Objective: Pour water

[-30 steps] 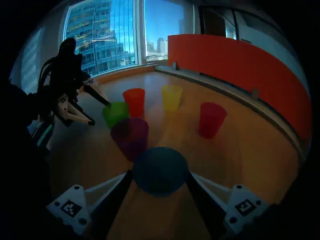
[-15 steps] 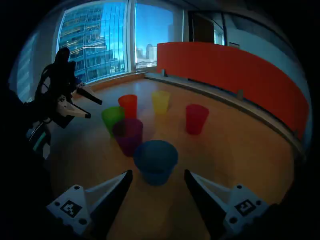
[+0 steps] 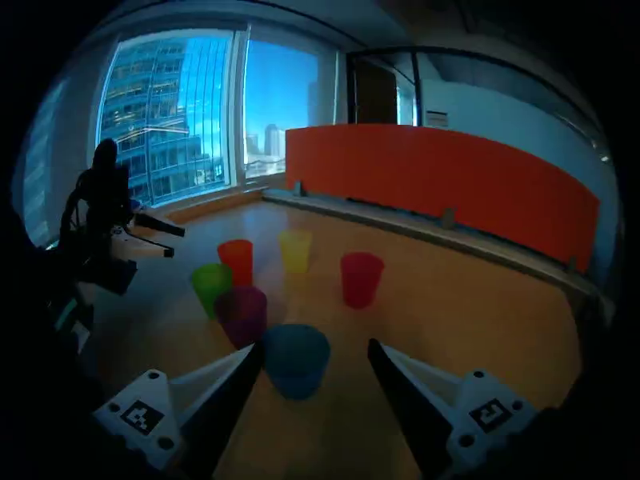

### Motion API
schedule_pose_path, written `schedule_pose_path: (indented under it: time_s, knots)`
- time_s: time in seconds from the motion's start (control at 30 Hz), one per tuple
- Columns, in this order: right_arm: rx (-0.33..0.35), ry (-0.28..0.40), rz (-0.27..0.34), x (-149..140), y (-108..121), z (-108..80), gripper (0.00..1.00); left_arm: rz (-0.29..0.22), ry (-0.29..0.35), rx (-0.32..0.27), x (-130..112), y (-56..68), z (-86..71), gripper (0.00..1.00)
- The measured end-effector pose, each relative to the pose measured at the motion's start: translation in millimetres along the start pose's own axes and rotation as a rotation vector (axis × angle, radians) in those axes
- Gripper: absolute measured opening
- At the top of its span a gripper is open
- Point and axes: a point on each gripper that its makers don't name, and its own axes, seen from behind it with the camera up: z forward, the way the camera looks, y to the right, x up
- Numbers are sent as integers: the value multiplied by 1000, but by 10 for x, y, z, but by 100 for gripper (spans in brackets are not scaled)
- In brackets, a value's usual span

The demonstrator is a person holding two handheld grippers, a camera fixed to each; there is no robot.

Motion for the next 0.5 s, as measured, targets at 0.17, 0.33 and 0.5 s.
schedule_pose_path:
  time_s: [0.17,0.33,0.5]
  knots:
    - [-86,83,25,203,147,-22,100,-19,71,78,138,-156,-64,98]
    - [-184,147,35,357,312,-45,100,-26,152,167,301,-314,-132,98]
    - [-285,220,23,532,444,-95,100,-44,211,230,413,-414,-186,98]
